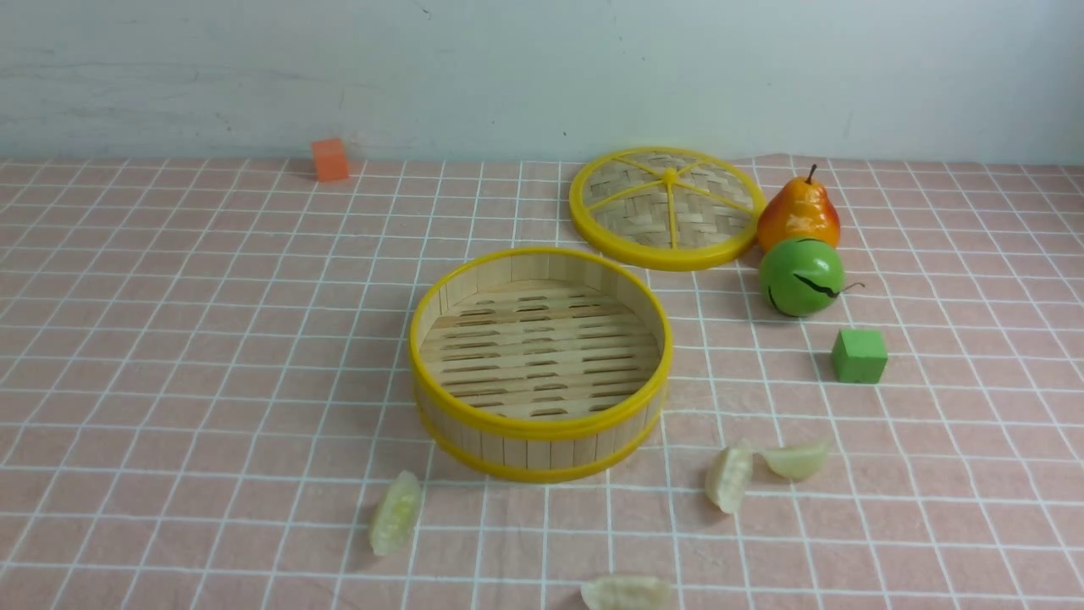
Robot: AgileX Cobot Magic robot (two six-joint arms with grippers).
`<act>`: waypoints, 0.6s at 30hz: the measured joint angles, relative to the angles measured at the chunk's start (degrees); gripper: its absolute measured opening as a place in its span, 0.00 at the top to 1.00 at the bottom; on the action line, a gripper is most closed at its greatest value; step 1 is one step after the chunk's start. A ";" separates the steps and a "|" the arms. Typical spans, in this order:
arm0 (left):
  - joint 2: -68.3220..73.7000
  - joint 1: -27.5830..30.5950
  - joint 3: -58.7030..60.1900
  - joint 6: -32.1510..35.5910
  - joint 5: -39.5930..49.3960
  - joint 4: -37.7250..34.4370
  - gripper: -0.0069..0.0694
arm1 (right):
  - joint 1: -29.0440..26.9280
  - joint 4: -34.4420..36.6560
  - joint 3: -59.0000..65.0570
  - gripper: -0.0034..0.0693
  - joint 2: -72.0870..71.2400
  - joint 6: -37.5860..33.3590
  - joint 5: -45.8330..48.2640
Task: Put the dumplings into the steamer on the table with the pink tablecloth.
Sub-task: 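Reach for and grasp a dumpling on the table with the left gripper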
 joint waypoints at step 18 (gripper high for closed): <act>0.00 0.00 0.00 -7.57 -4.22 -13.96 0.60 | 0.00 5.85 0.00 0.62 0.00 -0.13 0.05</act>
